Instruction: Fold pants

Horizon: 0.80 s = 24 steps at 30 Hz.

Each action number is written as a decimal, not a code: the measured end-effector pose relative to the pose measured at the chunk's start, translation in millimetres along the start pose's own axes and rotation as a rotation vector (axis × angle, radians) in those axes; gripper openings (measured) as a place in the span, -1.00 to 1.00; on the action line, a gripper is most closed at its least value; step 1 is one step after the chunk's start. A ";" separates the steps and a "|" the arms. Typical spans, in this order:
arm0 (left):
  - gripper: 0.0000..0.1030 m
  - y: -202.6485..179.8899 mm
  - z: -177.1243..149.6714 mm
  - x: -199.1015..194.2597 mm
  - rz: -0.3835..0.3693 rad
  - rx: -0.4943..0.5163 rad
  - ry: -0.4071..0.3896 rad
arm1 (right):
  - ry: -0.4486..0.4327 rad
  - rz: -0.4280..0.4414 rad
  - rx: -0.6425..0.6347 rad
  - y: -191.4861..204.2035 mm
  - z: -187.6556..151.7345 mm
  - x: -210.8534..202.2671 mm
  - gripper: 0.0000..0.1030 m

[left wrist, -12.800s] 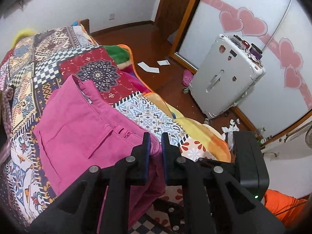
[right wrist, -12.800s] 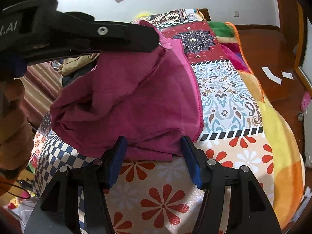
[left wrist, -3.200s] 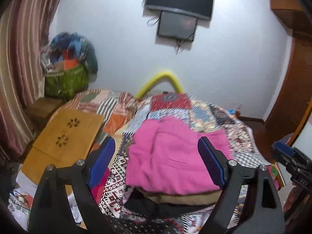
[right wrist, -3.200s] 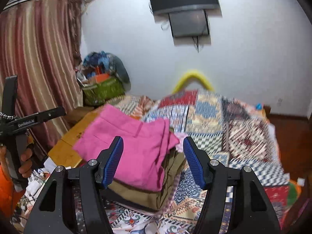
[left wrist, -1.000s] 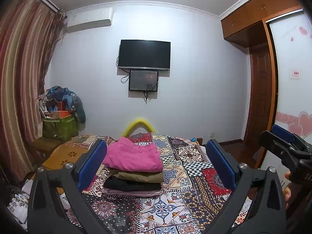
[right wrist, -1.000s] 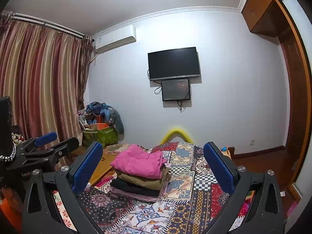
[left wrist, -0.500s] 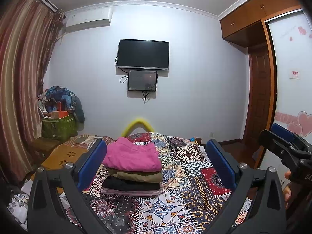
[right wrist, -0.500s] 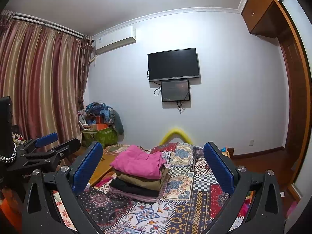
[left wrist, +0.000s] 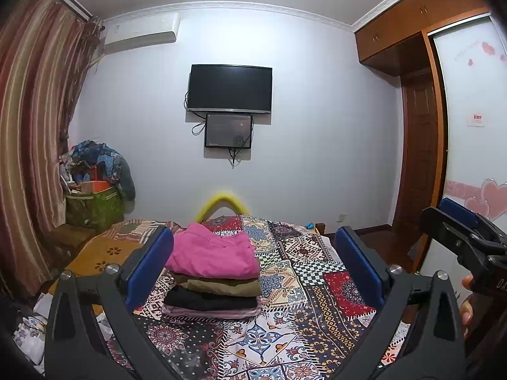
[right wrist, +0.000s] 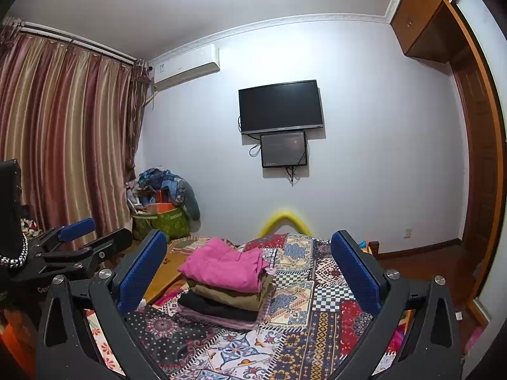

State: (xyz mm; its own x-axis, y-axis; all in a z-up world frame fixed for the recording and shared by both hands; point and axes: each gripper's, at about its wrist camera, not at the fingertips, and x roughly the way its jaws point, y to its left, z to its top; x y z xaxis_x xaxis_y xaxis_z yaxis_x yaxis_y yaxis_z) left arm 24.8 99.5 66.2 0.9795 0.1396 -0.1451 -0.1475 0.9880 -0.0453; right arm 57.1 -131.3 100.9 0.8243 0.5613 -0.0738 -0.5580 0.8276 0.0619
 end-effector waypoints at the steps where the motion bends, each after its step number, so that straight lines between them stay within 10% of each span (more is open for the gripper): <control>1: 1.00 0.1 0.0 -0.1 -0.004 0.001 -0.001 | 0.001 0.000 0.000 0.0 0.1 0.1 1.00; 24: 1.00 1.6 -3.5 4.7 -0.028 0.003 0.031 | 0.020 -0.013 0.008 1.6 -3.3 4.8 1.00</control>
State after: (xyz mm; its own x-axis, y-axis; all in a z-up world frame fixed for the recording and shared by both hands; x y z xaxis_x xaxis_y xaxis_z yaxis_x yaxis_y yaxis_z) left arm 28.8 101.5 62.0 0.9786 0.1094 -0.1740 -0.1192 0.9918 -0.0470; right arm 59.8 -127.2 97.4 0.8293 0.5507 -0.0945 -0.5464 0.8347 0.0691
